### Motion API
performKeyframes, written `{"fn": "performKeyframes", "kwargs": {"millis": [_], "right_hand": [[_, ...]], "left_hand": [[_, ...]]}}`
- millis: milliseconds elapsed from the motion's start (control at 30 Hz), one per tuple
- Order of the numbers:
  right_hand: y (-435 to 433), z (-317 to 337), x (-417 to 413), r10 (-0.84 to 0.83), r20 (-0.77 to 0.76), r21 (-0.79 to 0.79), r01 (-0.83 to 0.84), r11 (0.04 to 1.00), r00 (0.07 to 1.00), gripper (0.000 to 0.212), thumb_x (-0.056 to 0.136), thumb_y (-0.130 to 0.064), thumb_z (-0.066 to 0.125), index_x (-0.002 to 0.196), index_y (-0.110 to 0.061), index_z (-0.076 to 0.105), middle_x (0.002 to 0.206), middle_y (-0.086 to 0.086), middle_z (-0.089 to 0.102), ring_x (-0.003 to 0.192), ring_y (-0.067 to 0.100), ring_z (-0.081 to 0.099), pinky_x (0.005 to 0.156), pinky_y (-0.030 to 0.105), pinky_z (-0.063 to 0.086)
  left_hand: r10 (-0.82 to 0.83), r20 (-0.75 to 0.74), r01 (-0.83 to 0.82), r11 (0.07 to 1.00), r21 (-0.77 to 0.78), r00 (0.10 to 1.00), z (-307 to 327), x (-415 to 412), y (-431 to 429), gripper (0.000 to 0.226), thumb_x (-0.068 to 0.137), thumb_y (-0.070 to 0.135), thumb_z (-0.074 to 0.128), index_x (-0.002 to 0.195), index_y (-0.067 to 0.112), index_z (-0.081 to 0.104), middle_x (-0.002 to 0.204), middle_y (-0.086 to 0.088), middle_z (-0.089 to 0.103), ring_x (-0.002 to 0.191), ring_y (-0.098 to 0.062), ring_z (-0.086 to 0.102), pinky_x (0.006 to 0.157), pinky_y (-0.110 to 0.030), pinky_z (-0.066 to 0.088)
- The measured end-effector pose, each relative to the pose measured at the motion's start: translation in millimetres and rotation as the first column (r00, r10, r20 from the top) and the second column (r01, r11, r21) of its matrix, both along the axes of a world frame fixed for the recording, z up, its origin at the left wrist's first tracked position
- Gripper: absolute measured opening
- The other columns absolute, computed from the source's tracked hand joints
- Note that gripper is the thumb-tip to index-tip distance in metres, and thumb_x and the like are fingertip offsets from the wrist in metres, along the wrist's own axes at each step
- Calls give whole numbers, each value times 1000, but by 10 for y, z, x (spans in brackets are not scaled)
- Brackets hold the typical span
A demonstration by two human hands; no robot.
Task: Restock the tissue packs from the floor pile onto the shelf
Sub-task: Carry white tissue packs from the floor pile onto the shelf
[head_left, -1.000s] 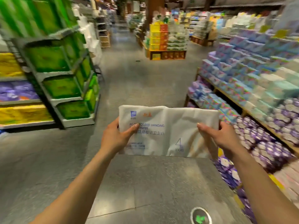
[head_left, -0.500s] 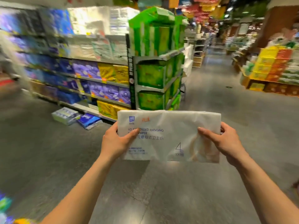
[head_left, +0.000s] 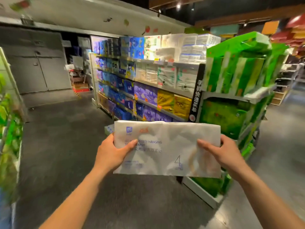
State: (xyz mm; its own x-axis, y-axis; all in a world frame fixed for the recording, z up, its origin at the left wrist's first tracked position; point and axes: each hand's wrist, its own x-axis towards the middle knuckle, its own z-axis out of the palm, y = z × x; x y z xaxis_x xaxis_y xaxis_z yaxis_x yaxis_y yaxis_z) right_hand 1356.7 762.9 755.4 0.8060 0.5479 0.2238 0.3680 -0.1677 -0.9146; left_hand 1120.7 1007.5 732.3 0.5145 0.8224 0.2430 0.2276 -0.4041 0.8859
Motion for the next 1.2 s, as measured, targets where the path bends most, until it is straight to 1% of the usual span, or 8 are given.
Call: {"fn": "performKeyframes", "kwargs": {"millis": [200, 333, 467, 667, 767, 867, 967, 1200], "right_hand": [[1705, 345, 859, -24, 44, 80, 20, 997, 999, 48, 74, -44, 84, 113, -23, 63, 99, -9, 70, 85, 10, 68, 60, 23, 52], [2608, 654, 1502, -48, 37, 104, 44, 994, 998, 43, 74, -43, 85, 108, -28, 65, 99, -12, 72, 85, 9, 71, 66, 25, 56], [3393, 823, 2236, -62, 71, 135, 52, 989, 996, 31, 75, -38, 85, 99, -31, 67, 91, -11, 75, 76, 2, 73, 67, 26, 57], [4521, 866, 3666, -82, 174, 141, 58, 988, 981, 37, 74, -41, 85, 105, -26, 70, 94, -7, 78, 81, 9, 75, 74, 36, 62], [5133, 1048, 4361, -128, 218, 138, 99, 985, 967, 39, 72, -41, 86, 103, -21, 72, 91, -7, 78, 77, 7, 74, 73, 33, 61], [5739, 1324, 4943, -129, 264, 132, 97, 987, 956, 34, 73, -38, 86, 100, -21, 74, 89, -8, 78, 81, 12, 75, 76, 41, 61], [6295, 1620, 5377, -116, 336, 107, 85, 991, 935, 25, 75, -37, 85, 95, -25, 74, 86, -12, 77, 78, 8, 74, 73, 37, 59], [7587, 2180, 6363, -256, 452, 178, 195, 965, 854, 23, 74, -40, 85, 89, -25, 77, 81, -10, 77, 76, 8, 73, 68, 32, 58]], "left_hand": [[-47, 25, 45, 995, 86, 999, 492, 972, 1782, 43, 68, 61, 76, 101, 38, 60, 95, 18, 67, 86, -4, 66, 70, -29, 54], [-73, 19, 69, 987, 147, 997, 900, 1709, 2795, 58, 63, 69, 72, 108, 33, 62, 95, 16, 69, 86, -6, 66, 70, -32, 55], [-121, 57, 111, 982, 154, 991, 1007, 2517, 3645, 47, 72, 57, 76, 108, 30, 62, 96, 13, 71, 86, -6, 68, 67, -29, 55], [-183, 156, 167, 980, 111, 971, 941, 3930, 4867, 61, 61, 70, 78, 105, 30, 67, 94, 10, 76, 85, -12, 74, 79, -47, 60], [-187, 192, 173, 981, 90, 963, 1088, 4594, 5440, 67, 55, 75, 77, 105, 31, 66, 94, 10, 77, 84, -13, 74, 77, -49, 60], [-155, 180, 132, 982, 136, 971, 1325, 5169, 6026, 63, 59, 75, 73, 104, 33, 65, 91, 13, 76, 80, -9, 74, 73, -43, 60], [-125, 198, 91, 980, 175, 972, 1533, 5666, 6623, 44, 71, 59, 78, 101, 31, 62, 88, 13, 74, 78, -7, 71, 69, -36, 58], [-209, 280, 129, 951, 280, 937, 1959, 6904, 8161, 59, 62, 68, 74, 103, 28, 62, 93, 9, 73, 80, -14, 71, 72, -44, 60]]}}
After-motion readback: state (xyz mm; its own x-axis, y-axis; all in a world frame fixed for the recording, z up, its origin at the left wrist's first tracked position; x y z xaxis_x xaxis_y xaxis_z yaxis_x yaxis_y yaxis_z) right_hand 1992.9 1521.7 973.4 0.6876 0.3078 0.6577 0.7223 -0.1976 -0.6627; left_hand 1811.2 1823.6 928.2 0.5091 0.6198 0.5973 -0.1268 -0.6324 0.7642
